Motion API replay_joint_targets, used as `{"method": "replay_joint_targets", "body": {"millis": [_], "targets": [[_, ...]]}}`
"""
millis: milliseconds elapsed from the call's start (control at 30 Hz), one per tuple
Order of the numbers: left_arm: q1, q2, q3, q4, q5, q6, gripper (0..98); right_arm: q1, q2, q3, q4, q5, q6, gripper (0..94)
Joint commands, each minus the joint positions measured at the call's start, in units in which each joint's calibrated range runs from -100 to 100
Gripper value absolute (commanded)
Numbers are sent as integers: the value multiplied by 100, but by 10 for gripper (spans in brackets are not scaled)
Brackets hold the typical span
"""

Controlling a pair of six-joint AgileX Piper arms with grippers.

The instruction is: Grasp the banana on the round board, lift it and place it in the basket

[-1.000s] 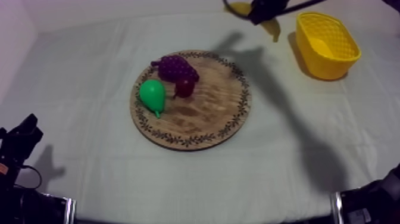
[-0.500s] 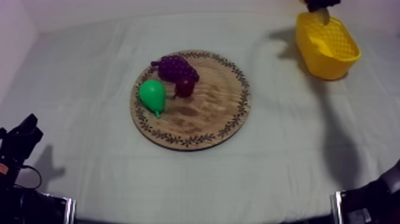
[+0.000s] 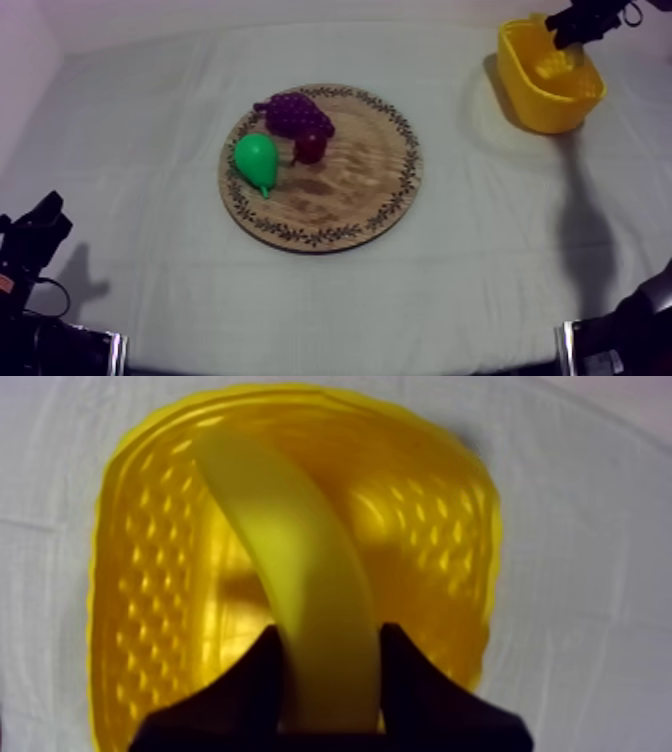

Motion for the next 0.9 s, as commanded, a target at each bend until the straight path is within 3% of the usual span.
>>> {"method": "replay_joint_targets", "body": {"millis": [0, 667, 800, 867], "targets": [[-3, -3, 3, -1, 2, 0, 1, 6, 138, -59, 31, 13, -4, 231], [-3, -3, 3, -1, 2, 0, 1, -74, 685, -363, 146, -280, -298, 363], [-3, -3, 3, -1, 2, 0, 1, -71, 626, -247, 148, -418, -302, 334], [-3, -3, 3, -1, 2, 0, 1, -53, 510, -100, 132, -536, -328, 199]]}}
